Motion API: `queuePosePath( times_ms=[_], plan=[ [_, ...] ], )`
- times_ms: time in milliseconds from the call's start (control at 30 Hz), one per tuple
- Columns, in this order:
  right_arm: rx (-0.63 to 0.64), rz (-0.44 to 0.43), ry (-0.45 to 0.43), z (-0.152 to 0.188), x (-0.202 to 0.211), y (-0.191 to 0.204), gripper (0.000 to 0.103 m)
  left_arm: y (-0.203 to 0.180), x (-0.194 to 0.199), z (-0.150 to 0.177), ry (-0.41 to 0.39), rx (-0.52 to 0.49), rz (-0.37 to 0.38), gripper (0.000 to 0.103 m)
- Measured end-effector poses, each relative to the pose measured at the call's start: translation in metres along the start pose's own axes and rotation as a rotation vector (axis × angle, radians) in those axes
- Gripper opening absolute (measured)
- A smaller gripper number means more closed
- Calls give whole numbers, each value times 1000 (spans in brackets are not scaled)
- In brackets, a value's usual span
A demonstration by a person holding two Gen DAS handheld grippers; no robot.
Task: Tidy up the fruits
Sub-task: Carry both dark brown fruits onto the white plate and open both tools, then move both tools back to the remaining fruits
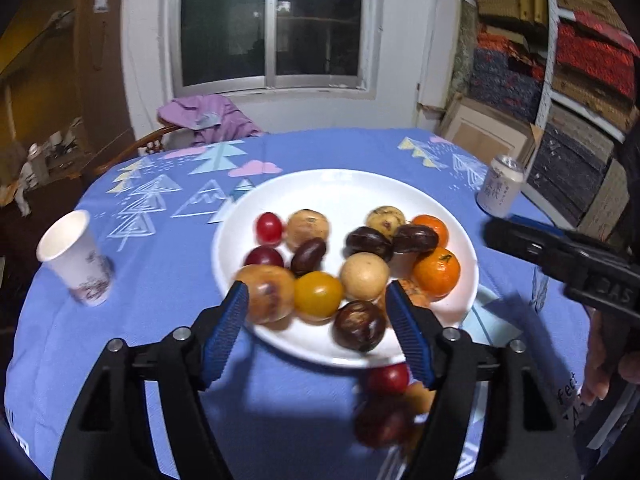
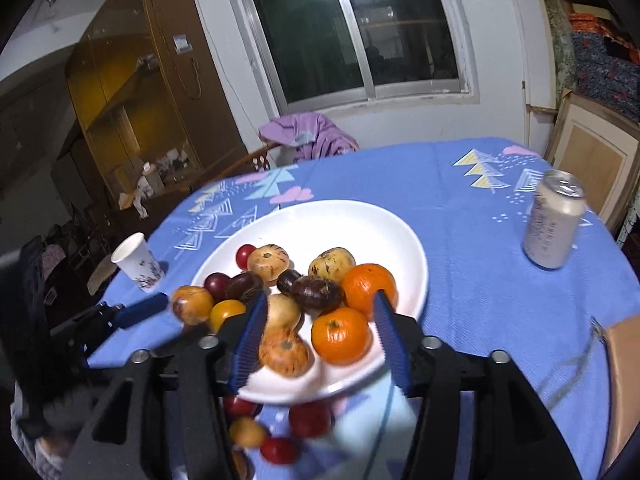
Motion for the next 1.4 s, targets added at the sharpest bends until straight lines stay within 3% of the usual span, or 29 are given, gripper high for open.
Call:
queuePosePath(
  times_ms=[167,267,567,767,967,1100,1167,1300,1400],
  plan=[
    [-25,-9,-14,30,30,1,63,46,16,30,44,111,-17,72],
    [-3,17,19,51,35,3,63,59,18,55,76,122,-44,72],
    [89,-27,121,85,27,34,65,21,27,80,42,-54,-55,77],
    [163,-66,222,106,16,57,65,3,29,81,32,-99,-21,77],
    [154,-64,234,108,18,56,67,-14,24,71,28,-106,11,78],
    [155,-63,242,109,17,55,67,-22,14,72,43,-149,-13,81],
    [157,-72,244,109,16,57,67,-13,14,71,42,-138,-35,85],
    [171,-77,248,111,15,61,67,26,14,67,20,-118,-179,89],
    [190,-84,250,115,12,67,67,46,13,64,50,-19,-135,89]
  ],
)
Point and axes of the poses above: each gripper's, at about its wrist camera, not at the fingertips, and x roughly against the way its jaws point, y to its left, z to its underside, the point moved 8 cm from there along -x, roughly the way its jaws point, and after that the axes turned 13 degrees about -z, right-handed, at the moved point
